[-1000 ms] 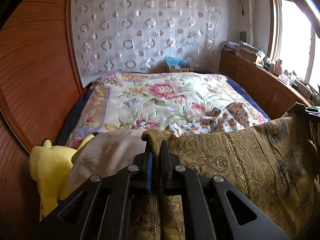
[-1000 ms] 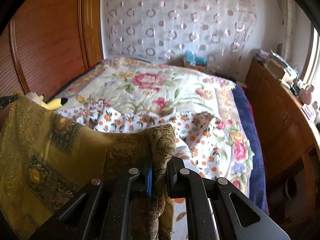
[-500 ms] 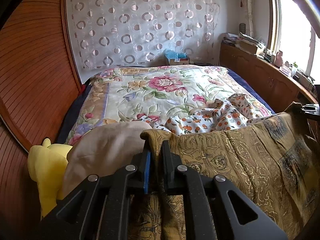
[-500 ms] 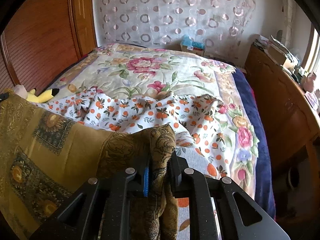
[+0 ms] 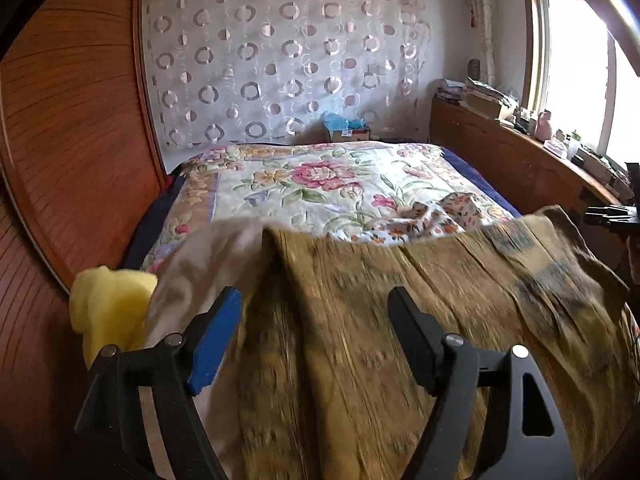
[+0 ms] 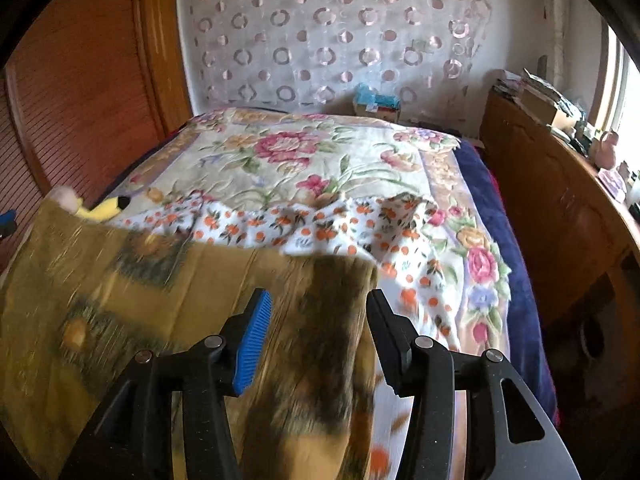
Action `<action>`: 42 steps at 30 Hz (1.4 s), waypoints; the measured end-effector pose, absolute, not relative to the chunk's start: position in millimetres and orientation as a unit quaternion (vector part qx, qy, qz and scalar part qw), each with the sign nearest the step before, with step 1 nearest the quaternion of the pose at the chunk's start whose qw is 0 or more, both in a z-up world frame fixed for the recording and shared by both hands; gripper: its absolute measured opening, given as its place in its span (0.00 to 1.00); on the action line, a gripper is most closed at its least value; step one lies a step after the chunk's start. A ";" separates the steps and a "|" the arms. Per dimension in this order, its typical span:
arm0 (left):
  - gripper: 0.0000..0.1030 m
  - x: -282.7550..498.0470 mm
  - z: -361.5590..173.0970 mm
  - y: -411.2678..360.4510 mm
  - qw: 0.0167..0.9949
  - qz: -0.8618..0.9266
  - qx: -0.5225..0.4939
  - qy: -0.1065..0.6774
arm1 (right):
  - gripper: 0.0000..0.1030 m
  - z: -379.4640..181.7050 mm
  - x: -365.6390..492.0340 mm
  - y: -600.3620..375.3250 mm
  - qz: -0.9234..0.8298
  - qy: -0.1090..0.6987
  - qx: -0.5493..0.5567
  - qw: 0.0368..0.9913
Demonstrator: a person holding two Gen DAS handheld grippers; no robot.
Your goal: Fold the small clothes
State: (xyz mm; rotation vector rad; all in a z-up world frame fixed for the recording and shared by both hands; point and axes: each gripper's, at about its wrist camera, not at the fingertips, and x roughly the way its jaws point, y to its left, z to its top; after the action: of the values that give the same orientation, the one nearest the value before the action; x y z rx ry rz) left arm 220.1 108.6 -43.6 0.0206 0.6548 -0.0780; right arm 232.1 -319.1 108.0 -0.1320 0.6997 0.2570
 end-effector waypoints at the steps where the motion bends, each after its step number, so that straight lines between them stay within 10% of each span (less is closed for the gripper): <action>1: 0.74 214.4 -45.6 107.4 0.945 -0.035 0.013 0.324 | 0.50 107.9 220.6 -319.8 0.129 0.340 -0.067 0.929; 22: 0.72 149.9 -85.1 98.0 0.921 -0.034 -0.001 0.387 | 0.50 65.7 118.0 -352.0 0.145 0.409 -0.043 0.900; 28: 0.57 142.7 -95.4 99.2 0.912 -0.033 0.001 0.409 | 0.50 60.8 117.3 -351.7 0.147 0.407 -0.052 0.900; 35: 0.30 134.1 -99.2 97.5 0.909 -0.040 -0.004 0.414 | 0.07 72.4 107.1 -345.1 0.173 0.392 -0.062 0.901; 42: 0.04 124.5 -88.6 92.9 0.917 -0.058 -0.017 0.394 | 0.03 96.0 86.0 -344.3 0.179 0.342 -0.056 0.921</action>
State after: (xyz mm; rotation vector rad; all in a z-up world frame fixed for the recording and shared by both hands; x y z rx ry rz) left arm 124.5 92.9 -88.6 -0.0344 0.8104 -0.1189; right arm 86.0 -344.3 96.0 -0.1154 0.7036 0.3672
